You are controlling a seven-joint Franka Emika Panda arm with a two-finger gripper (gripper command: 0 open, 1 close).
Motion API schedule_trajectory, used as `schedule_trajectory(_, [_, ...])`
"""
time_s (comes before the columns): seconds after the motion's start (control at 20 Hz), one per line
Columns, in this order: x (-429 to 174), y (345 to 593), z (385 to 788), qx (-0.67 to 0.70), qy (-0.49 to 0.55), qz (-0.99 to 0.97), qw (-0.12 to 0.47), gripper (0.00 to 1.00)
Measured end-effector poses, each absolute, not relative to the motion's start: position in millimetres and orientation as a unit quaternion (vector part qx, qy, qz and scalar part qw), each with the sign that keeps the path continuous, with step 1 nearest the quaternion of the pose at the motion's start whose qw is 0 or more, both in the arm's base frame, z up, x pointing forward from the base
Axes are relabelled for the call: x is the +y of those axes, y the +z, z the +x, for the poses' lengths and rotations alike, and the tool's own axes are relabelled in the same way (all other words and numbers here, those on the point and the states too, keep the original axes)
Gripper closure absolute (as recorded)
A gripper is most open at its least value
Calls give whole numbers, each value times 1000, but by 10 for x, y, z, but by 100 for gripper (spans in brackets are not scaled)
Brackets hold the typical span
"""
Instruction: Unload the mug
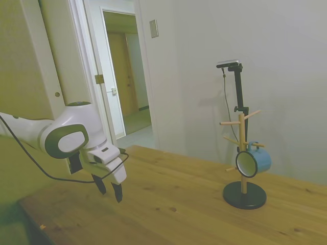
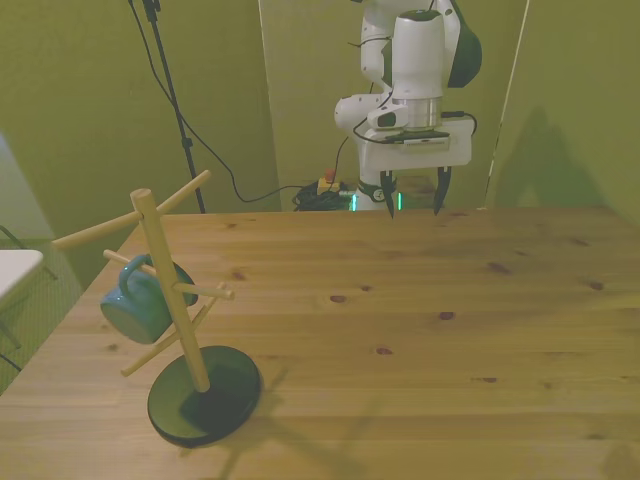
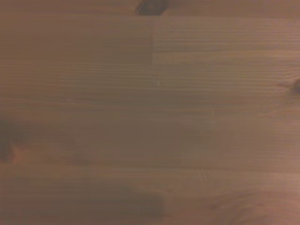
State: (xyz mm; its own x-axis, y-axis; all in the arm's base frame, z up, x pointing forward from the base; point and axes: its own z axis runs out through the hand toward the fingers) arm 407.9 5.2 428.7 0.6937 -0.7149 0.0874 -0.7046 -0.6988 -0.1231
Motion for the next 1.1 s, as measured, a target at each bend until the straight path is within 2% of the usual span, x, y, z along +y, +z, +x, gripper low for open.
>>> schedule_trajectory(0.3, [-184, 4350, 4125, 401, -94, -911, 21, 0])
schedule_trajectory(0.65, [-1247, 4882, 4424, 480, -172, -860, 29, 0])
schedule_trajectory(1.1, [-2436, 5085, 4898, 529, -239, -814, 12, 0])
